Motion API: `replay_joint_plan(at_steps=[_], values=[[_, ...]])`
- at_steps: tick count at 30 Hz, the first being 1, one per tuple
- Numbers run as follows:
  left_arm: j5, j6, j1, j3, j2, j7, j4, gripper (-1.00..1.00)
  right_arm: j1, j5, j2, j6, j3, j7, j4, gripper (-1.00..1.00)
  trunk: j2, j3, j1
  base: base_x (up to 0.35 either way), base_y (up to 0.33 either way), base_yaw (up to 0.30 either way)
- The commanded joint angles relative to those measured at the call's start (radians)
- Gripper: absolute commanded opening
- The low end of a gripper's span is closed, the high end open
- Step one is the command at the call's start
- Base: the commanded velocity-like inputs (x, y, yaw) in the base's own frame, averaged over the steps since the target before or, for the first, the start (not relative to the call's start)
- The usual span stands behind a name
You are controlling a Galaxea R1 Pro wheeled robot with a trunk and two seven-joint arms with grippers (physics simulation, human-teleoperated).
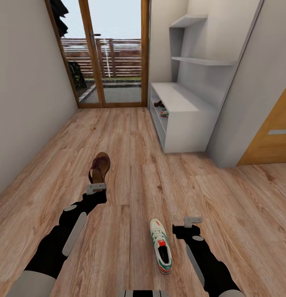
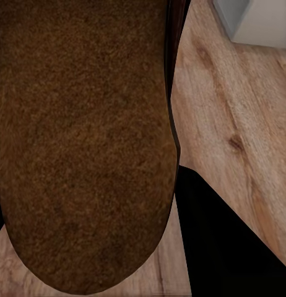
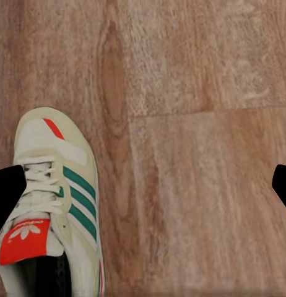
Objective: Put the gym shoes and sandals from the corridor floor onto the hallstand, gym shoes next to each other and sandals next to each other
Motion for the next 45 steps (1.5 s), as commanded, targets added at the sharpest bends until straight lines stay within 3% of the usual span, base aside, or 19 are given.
replay_joint_plan(at_steps=[1,11,45], values=[[0.007,0.005,0.0,-0.002,0.001,0.006,-0.001,-1.0,0.0,0.0,0.0,0.006,0.003,-0.006,-0.001,1.0,0.0,-0.001,0.0,-0.154,0.0,0.0],[0.008,0.004,0.0,-0.002,0.001,0.006,-0.001,-1.0,0.0,0.002,0.0,0.006,0.003,-0.006,0.0,1.0,0.0,-0.001,0.0,-0.259,0.0,0.0],[0.009,0.004,0.0,-0.002,0.001,0.006,-0.001,-1.0,0.0,0.002,0.001,0.006,0.003,-0.006,0.0,1.0,0.0,-0.001,0.0,-0.018,0.02,0.0]])
